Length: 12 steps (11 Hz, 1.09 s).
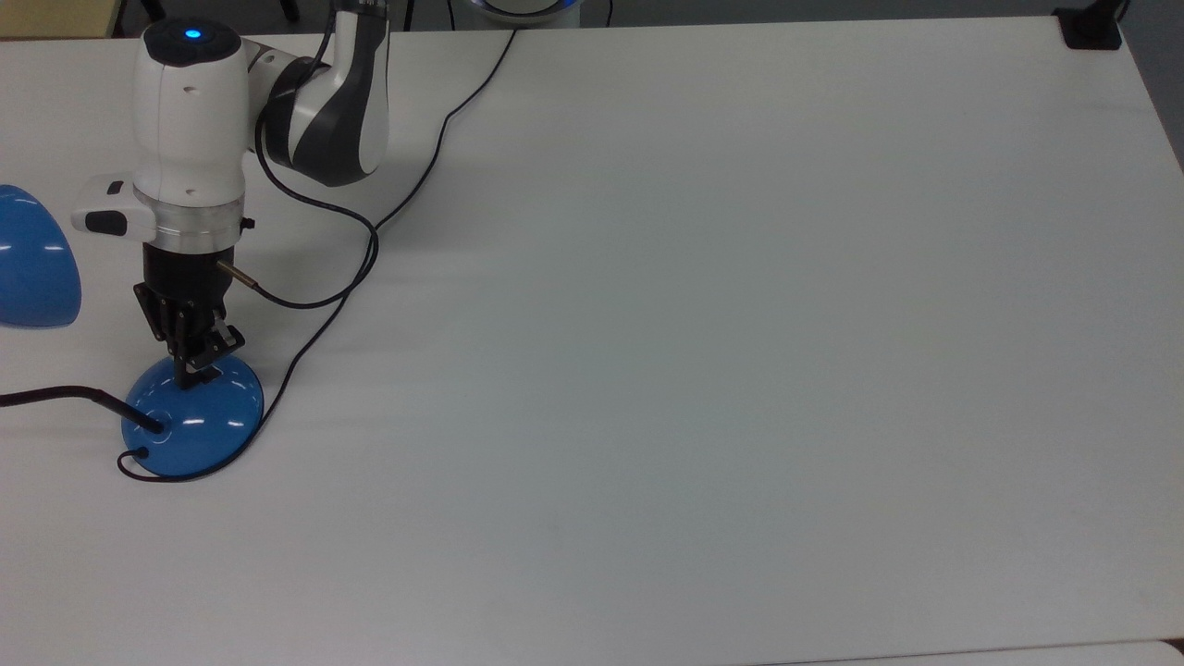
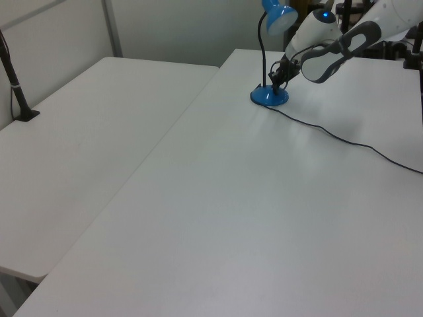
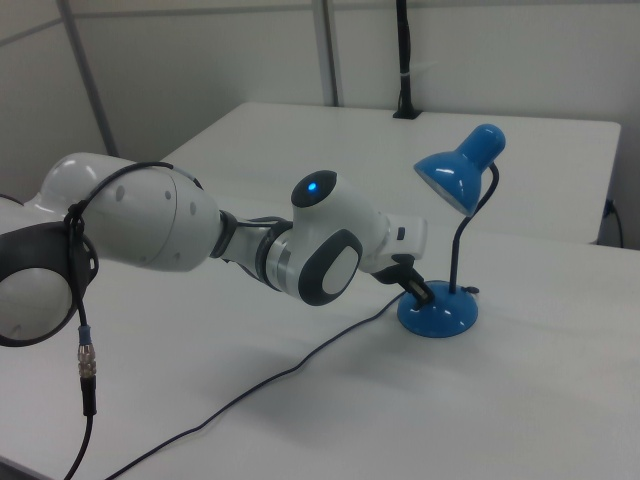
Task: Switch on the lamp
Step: 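Press down on the switch on the lamp base with the gripper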
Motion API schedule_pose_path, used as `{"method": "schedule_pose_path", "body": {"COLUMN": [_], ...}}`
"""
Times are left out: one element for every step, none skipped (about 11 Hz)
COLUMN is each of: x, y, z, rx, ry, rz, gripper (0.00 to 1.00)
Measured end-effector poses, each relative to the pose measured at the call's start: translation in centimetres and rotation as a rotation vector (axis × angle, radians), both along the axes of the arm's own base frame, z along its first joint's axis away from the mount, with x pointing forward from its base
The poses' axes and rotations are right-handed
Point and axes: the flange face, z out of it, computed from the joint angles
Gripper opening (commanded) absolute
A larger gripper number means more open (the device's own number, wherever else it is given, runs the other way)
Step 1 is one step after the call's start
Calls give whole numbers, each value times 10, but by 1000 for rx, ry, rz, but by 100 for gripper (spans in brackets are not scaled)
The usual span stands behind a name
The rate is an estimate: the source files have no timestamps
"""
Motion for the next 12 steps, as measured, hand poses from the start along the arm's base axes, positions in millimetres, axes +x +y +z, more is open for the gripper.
{"method": "schedule_pose_path", "body": {"x": [0,0,2,4,4,5,4,4,3,3,3,4], "y": [0,0,0,-1,0,0,1,1,2,4,7,8], "z": [0,0,3,8,12,13,13,10,8,8,10,13], "rx": [-1,-1,-3,-10,-16,-18,-20,-19,-14,-12,-8,-6], "ry": [0,-1,-6,-13,-17,-16,-8,16,39,51,56,56], "rz": [1,1,2,8,17,21,27,36,40,44,48,50], "gripper": [0,0,0,0,0,0,0,0,0,0,0,0]}}
